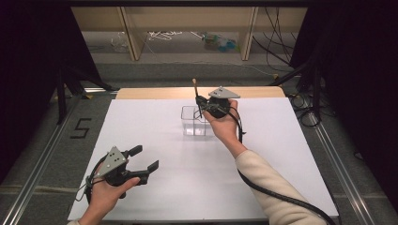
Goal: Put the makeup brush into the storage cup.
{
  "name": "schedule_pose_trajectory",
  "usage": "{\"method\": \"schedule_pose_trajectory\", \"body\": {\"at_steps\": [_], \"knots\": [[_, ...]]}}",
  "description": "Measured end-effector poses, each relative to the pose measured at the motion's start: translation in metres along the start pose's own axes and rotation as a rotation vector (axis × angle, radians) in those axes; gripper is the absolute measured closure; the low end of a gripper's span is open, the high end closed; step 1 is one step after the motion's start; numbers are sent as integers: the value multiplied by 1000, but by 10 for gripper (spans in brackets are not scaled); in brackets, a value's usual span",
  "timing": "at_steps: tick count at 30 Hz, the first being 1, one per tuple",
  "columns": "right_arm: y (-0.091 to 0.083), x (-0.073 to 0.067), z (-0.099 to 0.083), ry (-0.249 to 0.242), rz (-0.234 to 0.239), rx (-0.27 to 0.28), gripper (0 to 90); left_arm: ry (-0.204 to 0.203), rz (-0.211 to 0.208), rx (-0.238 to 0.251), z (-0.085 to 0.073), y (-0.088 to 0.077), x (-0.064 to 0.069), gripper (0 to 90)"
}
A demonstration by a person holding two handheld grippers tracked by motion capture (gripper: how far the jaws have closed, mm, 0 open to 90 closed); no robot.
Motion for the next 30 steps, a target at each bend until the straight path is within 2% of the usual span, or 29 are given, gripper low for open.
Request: {"method": "schedule_pose_trajectory", "body": {"at_steps": [12,15,18,30], "knots": [[1,1,-2,-10,-2,-4,836,1,-6,8,0,1,0,157],[2,0,-3,4,-2,-10,835,0,0,-5,0,-1,0,157],[3,1,-3,-12,-4,-2,836,0,0,-5,0,-1,0,157],[3,2,-5,-2,-1,-20,835,0,0,-6,0,-1,0,157]]}}
Point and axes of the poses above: each handheld gripper's, and its own axes: y roughly forward along the jaws, z roughly out of its top, x roughly to its right, the point moved 1 cm from there along y, roughly forward along the jaws, and after that the axes turned 8 degrees about z, right-handed, at the moved point
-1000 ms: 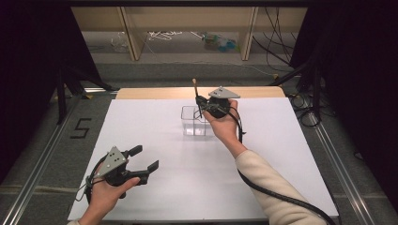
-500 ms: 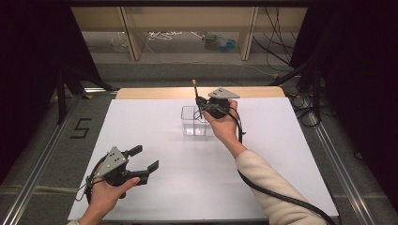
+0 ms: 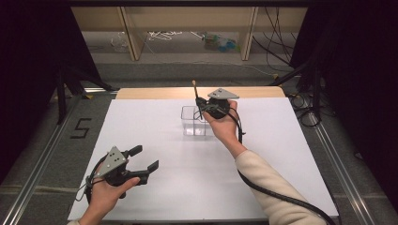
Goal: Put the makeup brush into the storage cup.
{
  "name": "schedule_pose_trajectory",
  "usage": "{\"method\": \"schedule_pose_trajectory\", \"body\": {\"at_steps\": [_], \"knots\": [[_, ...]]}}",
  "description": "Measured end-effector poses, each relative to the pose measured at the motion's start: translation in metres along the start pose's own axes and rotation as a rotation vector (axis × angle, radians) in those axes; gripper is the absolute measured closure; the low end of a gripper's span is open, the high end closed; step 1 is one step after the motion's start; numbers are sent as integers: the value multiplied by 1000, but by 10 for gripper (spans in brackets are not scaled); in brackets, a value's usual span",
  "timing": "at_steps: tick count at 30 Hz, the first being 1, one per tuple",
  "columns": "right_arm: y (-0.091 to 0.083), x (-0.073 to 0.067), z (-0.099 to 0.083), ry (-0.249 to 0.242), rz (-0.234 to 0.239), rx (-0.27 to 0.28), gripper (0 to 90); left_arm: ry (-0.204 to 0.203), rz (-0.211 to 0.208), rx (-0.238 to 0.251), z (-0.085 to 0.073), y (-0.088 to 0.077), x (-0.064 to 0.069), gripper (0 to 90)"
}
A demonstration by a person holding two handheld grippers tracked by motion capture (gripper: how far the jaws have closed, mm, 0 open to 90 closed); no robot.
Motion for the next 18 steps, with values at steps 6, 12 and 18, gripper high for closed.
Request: {"method": "schedule_pose_trajectory", "body": {"at_steps": [6,12,18], "knots": [[1,0,-1,-2,0,-4,835,0,0,0,0,0,0,157],[1,0,-2,13,0,-12,835,0,0,1,0,0,0,157],[1,1,-3,12,1,-20,835,0,0,0,0,0,0,157]]}}
Point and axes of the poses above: each handheld gripper's, and its own axes: y roughly forward along the jaws, z roughly out of its top, x roughly to its right, the point moved 1 cm from there along y, roughly forward along the jaws, and after that the axes turned 8 degrees about z, right-handed, at the moved point
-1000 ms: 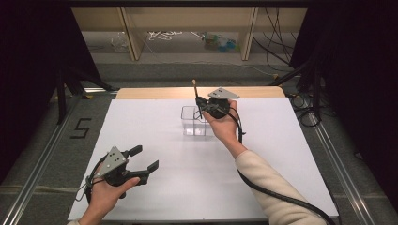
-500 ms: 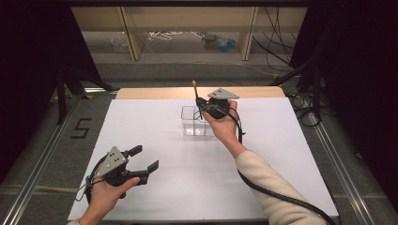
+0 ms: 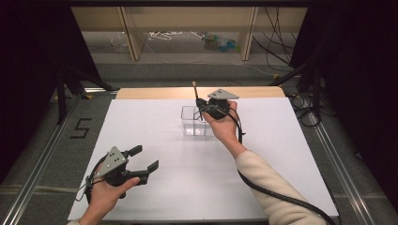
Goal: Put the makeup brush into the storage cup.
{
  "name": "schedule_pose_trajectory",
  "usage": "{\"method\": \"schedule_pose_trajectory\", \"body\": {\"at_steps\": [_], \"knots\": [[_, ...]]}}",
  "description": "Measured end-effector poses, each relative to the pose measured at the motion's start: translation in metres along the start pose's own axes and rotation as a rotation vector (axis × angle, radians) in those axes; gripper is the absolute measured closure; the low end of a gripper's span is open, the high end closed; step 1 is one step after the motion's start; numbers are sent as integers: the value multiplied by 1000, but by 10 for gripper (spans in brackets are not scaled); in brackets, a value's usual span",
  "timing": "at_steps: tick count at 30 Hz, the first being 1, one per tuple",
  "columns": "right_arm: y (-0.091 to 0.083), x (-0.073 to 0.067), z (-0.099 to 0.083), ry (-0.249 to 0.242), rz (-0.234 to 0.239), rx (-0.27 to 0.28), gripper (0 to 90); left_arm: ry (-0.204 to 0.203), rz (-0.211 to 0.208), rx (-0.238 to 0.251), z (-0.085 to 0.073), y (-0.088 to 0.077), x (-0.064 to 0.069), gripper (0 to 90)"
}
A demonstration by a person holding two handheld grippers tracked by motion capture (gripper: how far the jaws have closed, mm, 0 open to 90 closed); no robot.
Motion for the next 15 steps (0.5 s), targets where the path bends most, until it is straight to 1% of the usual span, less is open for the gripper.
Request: {"method": "schedule_pose_trajectory", "body": {"at_steps": [1,3,8,10,15], "knots": [[1,1,0,-7,-1,9,835,0,0,0,0,0,0,157],[1,1,-1,-7,-1,9,835,0,0,0,0,0,0,157],[1,1,-2,-5,-6,4,835,0,-1,0,0,0,0,157],[1,1,-2,-3,2,-1,835,0,-1,0,0,0,0,157],[1,1,-3,-1,1,-6,835,0,0,-1,0,0,0,157]]}}
Point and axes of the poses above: each handheld gripper's, and its own axes: y roughly forward along the jaws, z roughly out of its top, x roughly to its right, the point moved 1 cm from there along y, roughly forward along the jaws, and after that the axes turned 8 degrees about z, right-handed, at the moved point
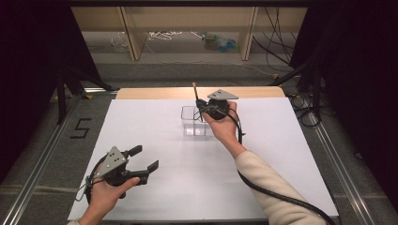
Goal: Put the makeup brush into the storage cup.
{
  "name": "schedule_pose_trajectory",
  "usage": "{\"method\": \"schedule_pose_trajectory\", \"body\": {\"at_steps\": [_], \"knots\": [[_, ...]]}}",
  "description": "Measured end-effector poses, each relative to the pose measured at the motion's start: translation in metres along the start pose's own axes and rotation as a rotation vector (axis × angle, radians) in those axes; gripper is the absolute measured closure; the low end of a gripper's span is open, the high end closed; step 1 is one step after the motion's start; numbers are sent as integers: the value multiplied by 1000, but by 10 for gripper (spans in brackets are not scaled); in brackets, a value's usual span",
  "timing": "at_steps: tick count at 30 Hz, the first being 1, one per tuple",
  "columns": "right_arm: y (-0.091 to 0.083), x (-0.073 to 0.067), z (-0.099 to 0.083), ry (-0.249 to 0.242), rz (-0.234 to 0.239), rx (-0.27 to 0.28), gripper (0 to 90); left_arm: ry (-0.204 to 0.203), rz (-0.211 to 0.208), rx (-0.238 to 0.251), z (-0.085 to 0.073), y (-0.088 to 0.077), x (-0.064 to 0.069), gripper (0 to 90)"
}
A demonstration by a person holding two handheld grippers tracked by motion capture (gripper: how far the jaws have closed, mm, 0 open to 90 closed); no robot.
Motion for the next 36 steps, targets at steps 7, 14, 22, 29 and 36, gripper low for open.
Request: {"method": "schedule_pose_trajectory", "body": {"at_steps": [7,14,22,29,36], "knots": [[0,0,-2,1,-12,-13,835,-1,1,0,0,0,0,157],[1,0,-3,2,-7,-20,835,-1,0,1,0,0,0,157],[2,0,-5,12,-5,-33,835,-1,-1,1,0,0,0,157],[2,2,-6,4,-15,-36,835,-1,0,1,0,0,0,157],[3,2,-7,8,-19,-33,835,-1,0,0,0,0,0,158]]}}
Point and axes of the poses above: each handheld gripper's, and its own axes: y roughly forward along the jaws, z roughly out of its top, x roughly to its right, the point moved 1 cm from there along y, roughly forward along the jaws, and after that the axes turned 8 degrees about z, right-handed, at the moved point
